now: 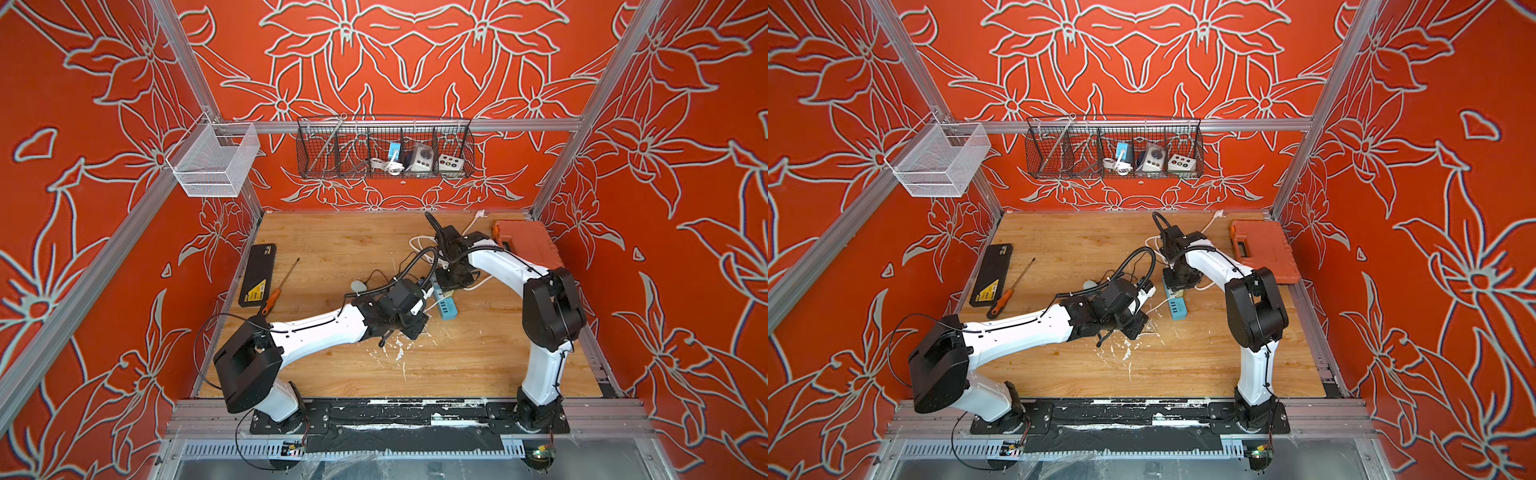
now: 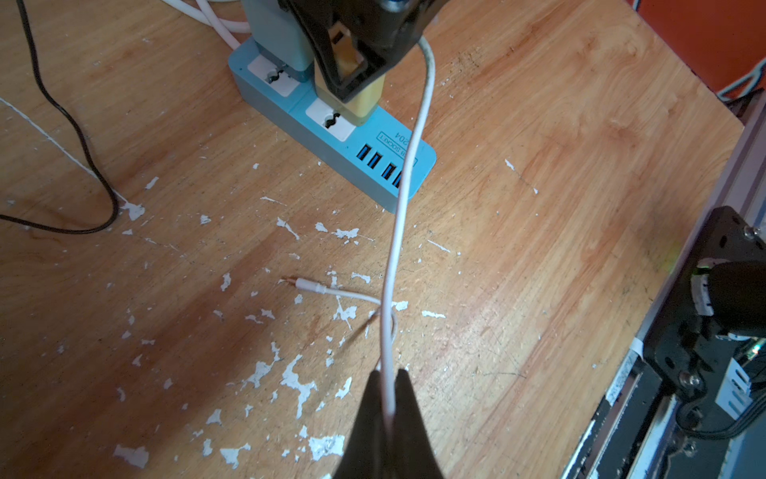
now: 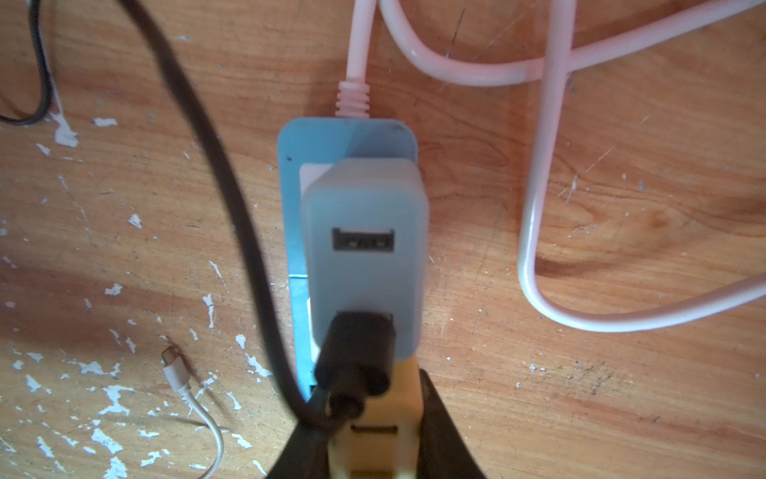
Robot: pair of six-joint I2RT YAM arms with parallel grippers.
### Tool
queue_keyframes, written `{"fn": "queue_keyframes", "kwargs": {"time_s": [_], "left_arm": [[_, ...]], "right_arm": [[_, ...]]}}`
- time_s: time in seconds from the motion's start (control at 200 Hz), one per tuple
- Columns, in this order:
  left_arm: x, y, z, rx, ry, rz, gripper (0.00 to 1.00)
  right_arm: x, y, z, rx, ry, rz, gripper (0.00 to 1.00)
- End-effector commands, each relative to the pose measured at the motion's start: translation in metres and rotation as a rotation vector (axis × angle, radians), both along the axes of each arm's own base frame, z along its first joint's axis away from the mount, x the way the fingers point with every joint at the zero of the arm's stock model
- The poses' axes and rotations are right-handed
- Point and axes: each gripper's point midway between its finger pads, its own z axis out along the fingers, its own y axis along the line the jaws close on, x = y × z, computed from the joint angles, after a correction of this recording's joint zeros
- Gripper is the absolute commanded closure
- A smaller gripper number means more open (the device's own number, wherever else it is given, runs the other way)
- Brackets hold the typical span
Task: Charge the bluetooth headset
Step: Insert the plug into the socket.
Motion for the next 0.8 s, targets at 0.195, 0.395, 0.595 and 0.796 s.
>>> {"fn": "queue_keyframes", "kwargs": {"time_s": [0.195, 0.395, 0.595, 0.796], "left_arm": [[0.001, 0.005, -0.007, 0.017, 0.025, 0.018, 1.0], [0.001, 0.004, -0.009, 0.021, 0.029, 0.015, 1.0], [0.001, 0.003, -0.011, 0.028, 0.035, 0.013, 1.0], [0.001, 0.003, -0.011, 0.029, 0.036, 0.014, 1.0]], "right_arm": [[-0.004, -0.001, -0.014, -0.013, 0.026, -0.023, 0.71], [0.002, 0.002, 0.006, 0.017, -0.025, -0.031, 0.65], [0.007, 0.003, 0.022, 0.041, -0.077, -0.044, 0.58], [0.004, 0.0, 0.032, 0.049, -0.099, -0.05, 0.56]]}}
